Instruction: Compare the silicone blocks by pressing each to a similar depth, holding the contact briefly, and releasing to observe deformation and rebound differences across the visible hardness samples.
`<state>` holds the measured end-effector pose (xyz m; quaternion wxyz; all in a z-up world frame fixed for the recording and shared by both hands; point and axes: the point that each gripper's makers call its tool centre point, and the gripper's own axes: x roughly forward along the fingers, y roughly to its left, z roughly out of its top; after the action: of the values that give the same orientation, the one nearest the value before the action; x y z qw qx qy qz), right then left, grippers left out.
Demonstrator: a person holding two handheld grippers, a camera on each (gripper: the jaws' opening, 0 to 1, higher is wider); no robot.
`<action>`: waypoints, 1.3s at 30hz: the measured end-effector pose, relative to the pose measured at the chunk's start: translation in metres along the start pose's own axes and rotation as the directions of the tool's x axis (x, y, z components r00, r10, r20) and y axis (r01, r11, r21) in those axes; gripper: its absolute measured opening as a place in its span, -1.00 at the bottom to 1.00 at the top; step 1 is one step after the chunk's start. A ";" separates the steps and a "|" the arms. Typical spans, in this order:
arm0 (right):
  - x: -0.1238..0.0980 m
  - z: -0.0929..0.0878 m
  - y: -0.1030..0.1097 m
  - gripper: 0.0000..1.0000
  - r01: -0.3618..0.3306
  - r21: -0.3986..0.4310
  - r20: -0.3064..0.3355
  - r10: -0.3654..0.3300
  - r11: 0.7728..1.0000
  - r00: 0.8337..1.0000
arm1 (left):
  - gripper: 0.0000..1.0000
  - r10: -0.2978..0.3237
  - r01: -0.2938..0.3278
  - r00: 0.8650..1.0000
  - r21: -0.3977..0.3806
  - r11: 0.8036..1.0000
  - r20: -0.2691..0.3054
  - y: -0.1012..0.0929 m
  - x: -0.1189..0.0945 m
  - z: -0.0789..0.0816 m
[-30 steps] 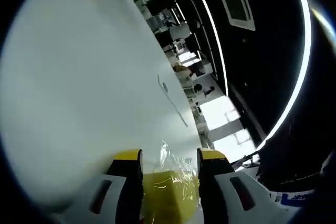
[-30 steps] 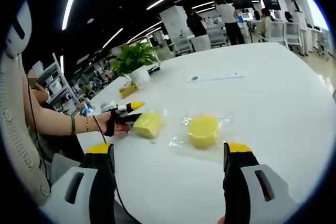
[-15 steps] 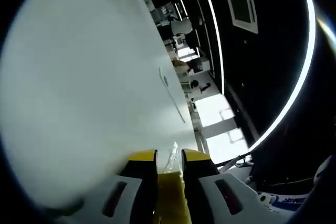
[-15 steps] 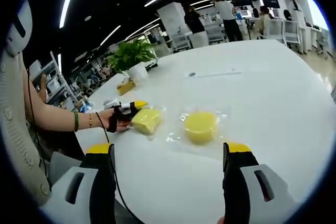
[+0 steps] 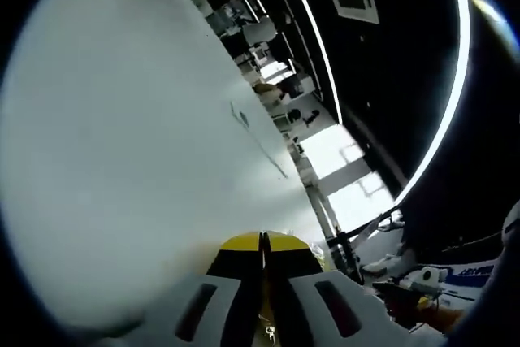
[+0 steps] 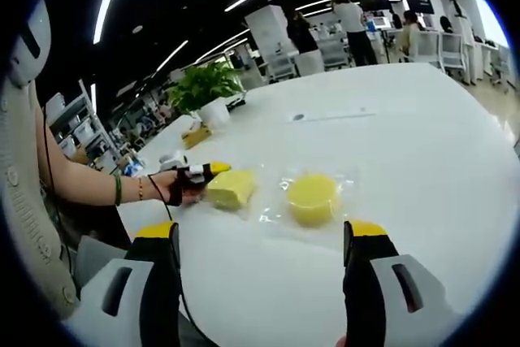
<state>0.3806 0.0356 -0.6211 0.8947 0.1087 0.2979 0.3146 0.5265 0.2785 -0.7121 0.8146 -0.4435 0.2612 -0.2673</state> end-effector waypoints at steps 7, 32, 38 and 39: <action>0.000 0.003 0.005 0.55 -0.013 -0.018 0.005 0.013 1.000 1.000 | -1.00 0.033 -0.032 0.999 0.165 0.986 -0.007 -0.011 -0.006 0.005; -0.028 0.031 0.047 0.52 -0.071 -0.105 0.124 0.084 0.992 0.989 | -1.00 0.046 -0.037 0.999 0.628 0.777 0.001 -0.123 -0.050 0.010; -0.035 0.037 0.058 0.52 -0.088 -0.132 0.148 0.107 0.987 0.983 | -1.00 0.038 -0.040 0.999 0.663 0.748 0.017 -0.143 -0.064 0.015; -0.036 0.037 0.060 0.52 -0.091 -0.138 0.149 0.112 0.986 0.982 | -1.00 0.040 -0.045 0.999 0.666 0.744 0.023 -0.146 -0.068 0.017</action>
<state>0.3506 0.0594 -0.5516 0.9032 0.0893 0.1996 0.3693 0.4595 0.2664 -0.5656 0.9261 -0.1186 0.1559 -0.3226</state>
